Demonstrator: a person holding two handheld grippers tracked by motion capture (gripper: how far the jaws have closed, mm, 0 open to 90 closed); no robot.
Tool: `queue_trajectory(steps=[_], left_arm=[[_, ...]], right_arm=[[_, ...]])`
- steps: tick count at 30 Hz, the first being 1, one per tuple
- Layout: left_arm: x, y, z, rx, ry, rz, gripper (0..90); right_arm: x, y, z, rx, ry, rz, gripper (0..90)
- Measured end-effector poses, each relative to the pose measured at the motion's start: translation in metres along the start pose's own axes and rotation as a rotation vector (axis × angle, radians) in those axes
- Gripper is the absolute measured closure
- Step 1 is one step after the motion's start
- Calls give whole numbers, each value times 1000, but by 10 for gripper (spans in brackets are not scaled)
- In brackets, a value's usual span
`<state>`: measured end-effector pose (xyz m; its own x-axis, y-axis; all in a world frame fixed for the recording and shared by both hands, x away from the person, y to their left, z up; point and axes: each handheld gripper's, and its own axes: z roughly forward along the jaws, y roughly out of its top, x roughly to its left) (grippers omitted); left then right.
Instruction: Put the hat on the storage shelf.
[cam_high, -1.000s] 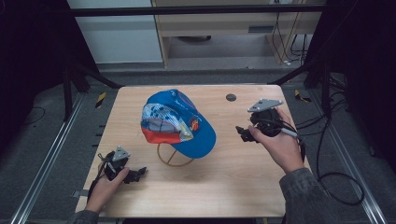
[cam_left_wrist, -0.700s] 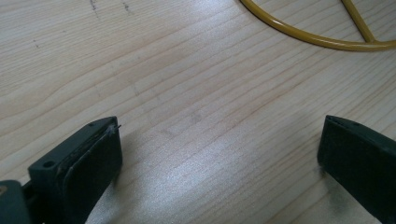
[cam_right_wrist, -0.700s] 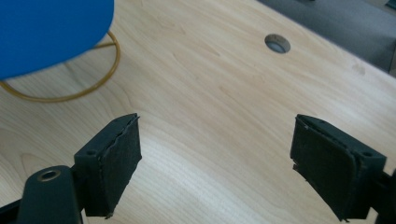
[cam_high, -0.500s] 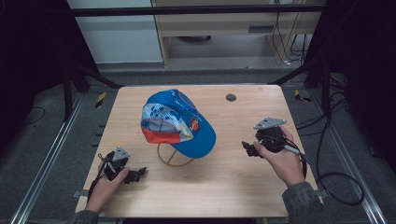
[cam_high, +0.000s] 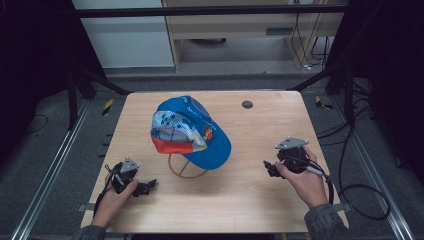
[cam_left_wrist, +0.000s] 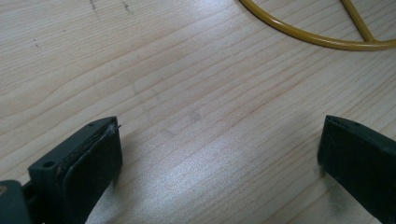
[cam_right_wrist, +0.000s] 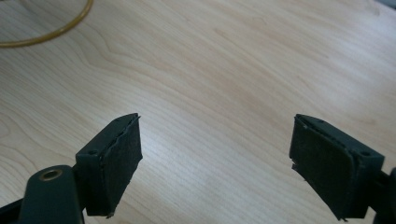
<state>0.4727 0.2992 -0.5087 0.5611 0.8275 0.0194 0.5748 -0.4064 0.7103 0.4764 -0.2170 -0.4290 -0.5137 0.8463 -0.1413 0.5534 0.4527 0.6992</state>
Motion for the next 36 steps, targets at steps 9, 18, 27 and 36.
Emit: queue_trajectory(steps=[9, 18, 27, 36], left_arm=[[0, 0, 0, -1, 2, 0, 0], [0, 0, 0, -1, 2, 0, 0], [0, 0, 0, -1, 1, 0, 0], [0, -1, 0, -1, 1, 1, 0]], right_arm=[[5, -32, 16, 50, 16, 19, 166], [12, -56, 37, 57, 39, 84, 159], [14, -56, 53, 3, 45, 159, 126], [17, -57, 56, -27, 26, 177, 98]])
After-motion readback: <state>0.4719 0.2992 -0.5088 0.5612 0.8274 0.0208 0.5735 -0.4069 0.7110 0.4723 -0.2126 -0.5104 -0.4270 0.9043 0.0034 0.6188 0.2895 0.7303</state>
